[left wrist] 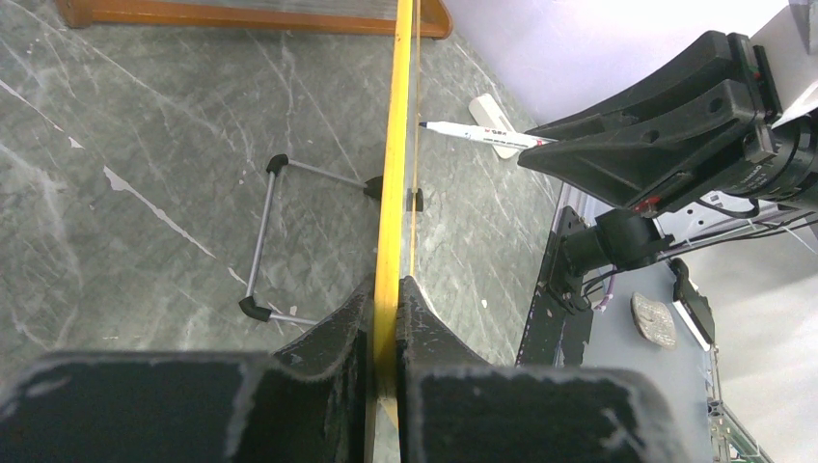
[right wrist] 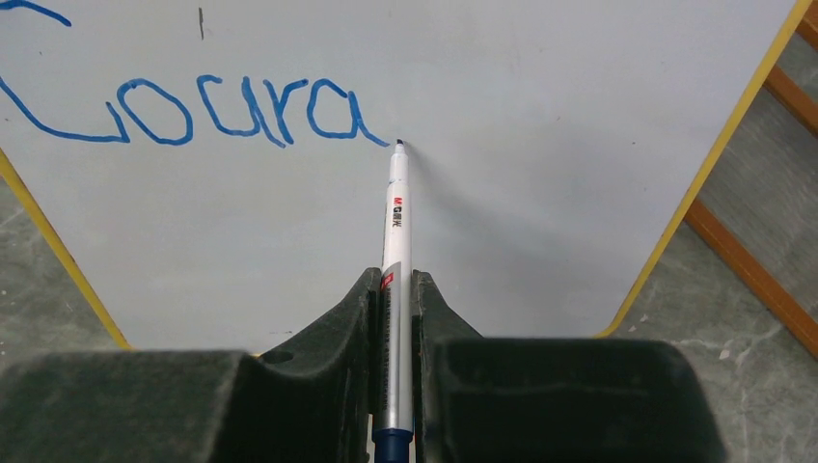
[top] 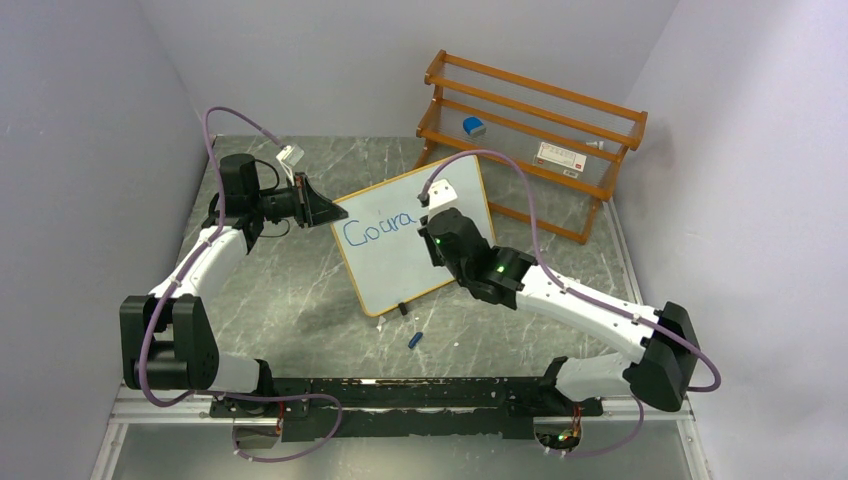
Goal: Write a sentence on the whiteboard
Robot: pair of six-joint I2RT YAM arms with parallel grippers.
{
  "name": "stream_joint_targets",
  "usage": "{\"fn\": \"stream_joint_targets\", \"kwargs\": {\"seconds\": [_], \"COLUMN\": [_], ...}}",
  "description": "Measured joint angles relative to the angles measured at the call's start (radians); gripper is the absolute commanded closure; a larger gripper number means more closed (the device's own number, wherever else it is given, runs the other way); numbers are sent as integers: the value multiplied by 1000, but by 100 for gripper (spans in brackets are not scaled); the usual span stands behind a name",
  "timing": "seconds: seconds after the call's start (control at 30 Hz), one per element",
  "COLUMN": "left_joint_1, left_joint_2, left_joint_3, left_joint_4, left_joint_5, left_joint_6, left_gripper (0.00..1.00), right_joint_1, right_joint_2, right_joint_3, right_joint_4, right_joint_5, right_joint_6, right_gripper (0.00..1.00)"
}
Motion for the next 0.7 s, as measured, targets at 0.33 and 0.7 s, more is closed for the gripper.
{"fn": "stream_joint_targets", "kwargs": {"seconds": [0.33,0.7], "left_joint_1": [0,0], "left_joint_2": [0,0], "left_joint_3": [0,0], "left_joint_4": [0,0], "left_joint_5": [0,0], "left_joint_6": [0,0], "left_gripper": [95,95], "right_joint_1": [-37,-49], "right_joint_2": [-12,3], "right_joint_3": [-2,-2], "right_joint_4": [47,73], "right_joint_5": [-20,-42], "right_joint_6": [1,2], "right_gripper": [100,100]}}
